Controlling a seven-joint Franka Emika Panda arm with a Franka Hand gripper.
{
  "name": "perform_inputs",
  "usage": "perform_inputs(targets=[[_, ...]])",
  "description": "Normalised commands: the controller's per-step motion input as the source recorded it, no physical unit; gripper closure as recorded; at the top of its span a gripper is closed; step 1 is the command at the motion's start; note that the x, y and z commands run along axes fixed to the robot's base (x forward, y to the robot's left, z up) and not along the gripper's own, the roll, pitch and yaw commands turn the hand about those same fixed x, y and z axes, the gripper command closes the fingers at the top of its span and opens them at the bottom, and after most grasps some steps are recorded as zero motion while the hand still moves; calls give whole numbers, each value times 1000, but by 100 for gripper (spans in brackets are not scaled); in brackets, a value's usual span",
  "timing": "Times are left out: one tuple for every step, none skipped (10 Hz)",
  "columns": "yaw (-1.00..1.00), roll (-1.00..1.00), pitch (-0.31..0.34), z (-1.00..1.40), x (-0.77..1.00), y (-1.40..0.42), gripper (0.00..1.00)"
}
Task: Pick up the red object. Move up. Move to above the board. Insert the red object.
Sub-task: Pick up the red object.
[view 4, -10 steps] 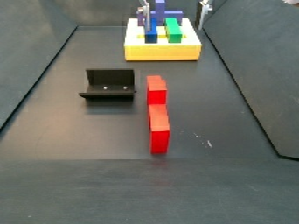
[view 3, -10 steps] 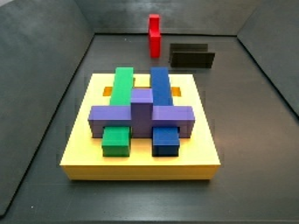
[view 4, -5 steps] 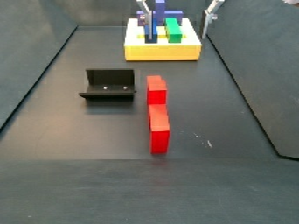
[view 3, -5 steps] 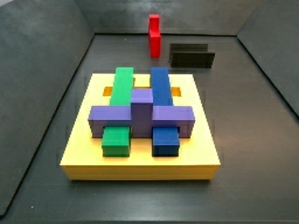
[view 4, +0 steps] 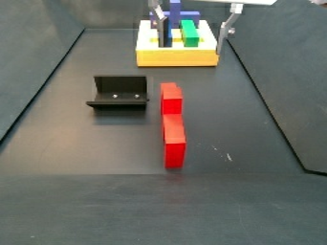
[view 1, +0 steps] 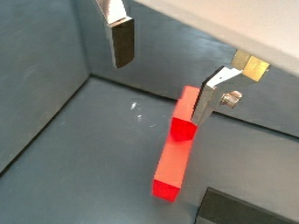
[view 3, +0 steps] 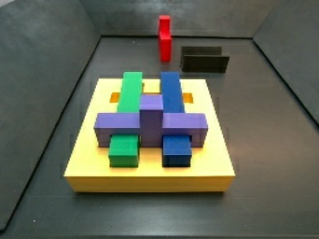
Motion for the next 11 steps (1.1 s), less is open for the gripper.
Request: perform_inputs(targets=[[-754, -16, 80, 49, 234, 217, 0], [-757, 0, 94, 23, 214, 226, 0], [-760, 0, 101, 6, 203, 231, 0], [-754, 0, 94, 69, 206, 231, 0], [-740, 0, 119, 31, 180, 257, 0], [-737, 0, 123, 26, 183, 257, 0], [-740, 0, 121, 23, 177, 257, 0], [-800, 0, 76, 0, 163, 209, 0], [-911, 0, 0, -180, 137, 129, 0], [-986, 0, 0, -274, 117, 63, 0], [-1000, -9, 0, -297, 31, 0, 0]])
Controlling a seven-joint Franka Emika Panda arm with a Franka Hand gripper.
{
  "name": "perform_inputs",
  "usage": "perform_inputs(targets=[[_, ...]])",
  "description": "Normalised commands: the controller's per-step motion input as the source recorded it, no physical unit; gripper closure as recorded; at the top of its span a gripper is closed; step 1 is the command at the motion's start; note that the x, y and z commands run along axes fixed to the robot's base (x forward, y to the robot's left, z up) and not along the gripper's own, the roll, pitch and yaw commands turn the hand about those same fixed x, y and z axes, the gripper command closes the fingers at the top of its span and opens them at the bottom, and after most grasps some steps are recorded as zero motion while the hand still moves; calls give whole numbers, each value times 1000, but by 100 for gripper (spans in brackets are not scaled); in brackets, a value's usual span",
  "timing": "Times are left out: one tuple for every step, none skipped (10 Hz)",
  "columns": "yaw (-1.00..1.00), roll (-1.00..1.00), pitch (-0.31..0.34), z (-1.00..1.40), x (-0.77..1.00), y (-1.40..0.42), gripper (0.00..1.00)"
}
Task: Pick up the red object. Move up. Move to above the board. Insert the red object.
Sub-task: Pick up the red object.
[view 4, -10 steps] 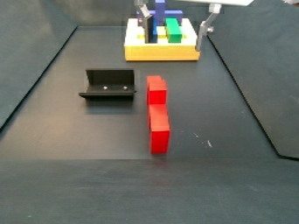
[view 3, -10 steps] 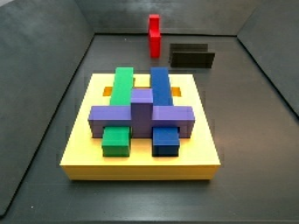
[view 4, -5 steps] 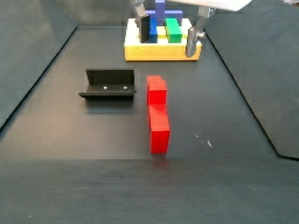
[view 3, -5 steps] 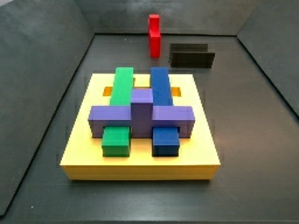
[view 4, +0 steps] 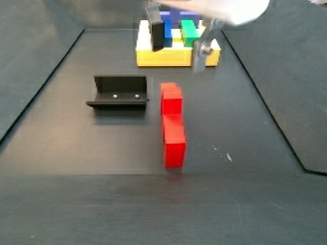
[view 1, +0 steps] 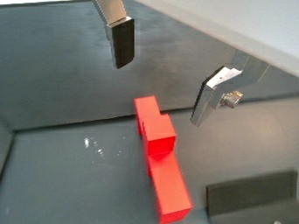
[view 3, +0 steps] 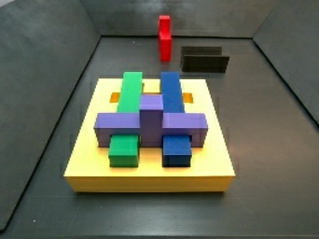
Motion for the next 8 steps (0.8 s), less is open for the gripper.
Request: perform_inputs(targets=[[-1000, -10, 0, -309, 0, 0, 0], [-1000, -14, 0, -306, 3, 0, 0], [-963, -76, 0, -417, 160, 17, 0], [-894, -146, -40, -414, 149, 0, 0], [-834, -200, -117, -389, 43, 0, 0], [-806, -237, -137, -309, 40, 0, 0], [-591, -367, -16, -309, 17, 86, 0], [-383, -437, 0, -229, 0, 243, 0]])
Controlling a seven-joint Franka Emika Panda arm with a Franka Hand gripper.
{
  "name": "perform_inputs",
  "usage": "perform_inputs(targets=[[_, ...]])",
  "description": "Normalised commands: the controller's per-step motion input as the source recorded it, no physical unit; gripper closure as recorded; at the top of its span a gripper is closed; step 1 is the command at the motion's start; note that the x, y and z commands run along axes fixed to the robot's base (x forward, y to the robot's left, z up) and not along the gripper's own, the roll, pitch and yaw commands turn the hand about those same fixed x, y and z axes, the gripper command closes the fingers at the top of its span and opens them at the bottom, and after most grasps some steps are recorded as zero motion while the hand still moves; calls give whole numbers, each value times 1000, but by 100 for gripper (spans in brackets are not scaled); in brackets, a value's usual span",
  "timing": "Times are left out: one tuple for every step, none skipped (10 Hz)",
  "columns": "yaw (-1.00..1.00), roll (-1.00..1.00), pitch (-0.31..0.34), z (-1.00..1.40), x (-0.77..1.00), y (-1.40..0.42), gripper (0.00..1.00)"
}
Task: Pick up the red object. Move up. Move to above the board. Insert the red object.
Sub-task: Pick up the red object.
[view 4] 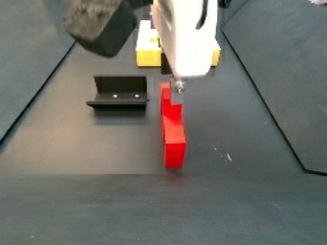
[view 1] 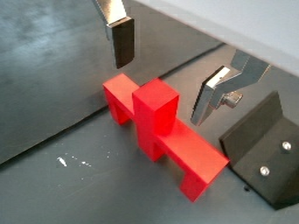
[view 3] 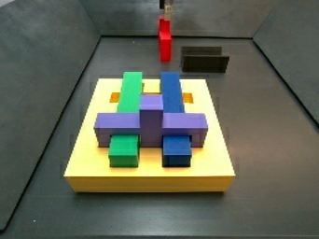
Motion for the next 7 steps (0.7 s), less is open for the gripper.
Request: perform_inputs(targets=[[-309, -493, 0, -126, 0, 223, 0], [-297, -480, 0, -149, 0, 246, 0], [-223, -251, 0, -297, 60, 0, 0], [-186, -169, 0, -383, 100, -89, 0], [-14, 0, 1, -417, 260, -74, 0], [0, 4, 17, -380, 286, 0, 0], [0, 51, 20, -294, 237, 0, 0]])
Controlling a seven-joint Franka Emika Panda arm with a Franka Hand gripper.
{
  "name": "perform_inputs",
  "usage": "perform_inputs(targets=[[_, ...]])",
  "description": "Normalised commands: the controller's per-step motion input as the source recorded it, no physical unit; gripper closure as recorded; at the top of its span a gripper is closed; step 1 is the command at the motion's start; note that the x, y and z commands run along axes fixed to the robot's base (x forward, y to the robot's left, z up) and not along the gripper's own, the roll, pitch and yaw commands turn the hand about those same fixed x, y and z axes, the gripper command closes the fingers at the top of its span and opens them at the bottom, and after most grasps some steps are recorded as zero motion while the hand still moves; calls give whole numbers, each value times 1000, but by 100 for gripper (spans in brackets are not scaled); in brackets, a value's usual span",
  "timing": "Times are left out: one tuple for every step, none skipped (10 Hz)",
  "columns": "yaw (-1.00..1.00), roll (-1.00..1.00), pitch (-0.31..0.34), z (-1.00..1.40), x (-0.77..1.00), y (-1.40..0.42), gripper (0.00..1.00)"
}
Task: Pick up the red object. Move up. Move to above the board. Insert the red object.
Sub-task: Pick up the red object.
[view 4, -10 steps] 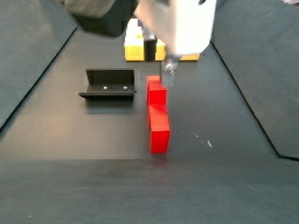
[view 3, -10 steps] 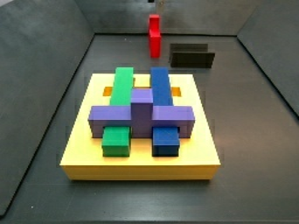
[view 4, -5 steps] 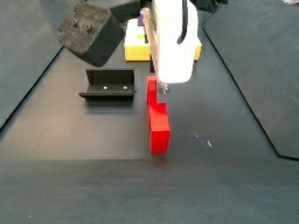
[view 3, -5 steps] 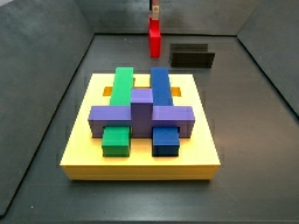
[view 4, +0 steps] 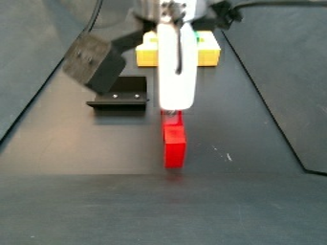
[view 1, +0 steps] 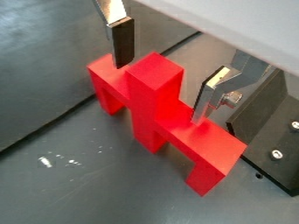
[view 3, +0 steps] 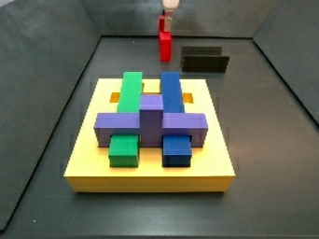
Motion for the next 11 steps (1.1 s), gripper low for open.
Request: perform_inputs(targets=[[0, 106, 0, -140, 0, 0, 0], [-3, 96, 0, 0, -89, 0, 0], [0, 116, 0, 0, -20, -29, 0], [0, 123, 0, 0, -3, -40, 0], [0, 154, -4, 0, -117, -77, 0], [0, 157, -1, 0, -97, -149, 0], [0, 136, -27, 0, -180, -140, 0], [-3, 90, -20, 0, -149, -26, 0], [0, 63, 0, 0, -17, 0, 0], [0, 0, 0, 0, 0, 0, 0], [0, 0, 0, 0, 0, 0, 100]])
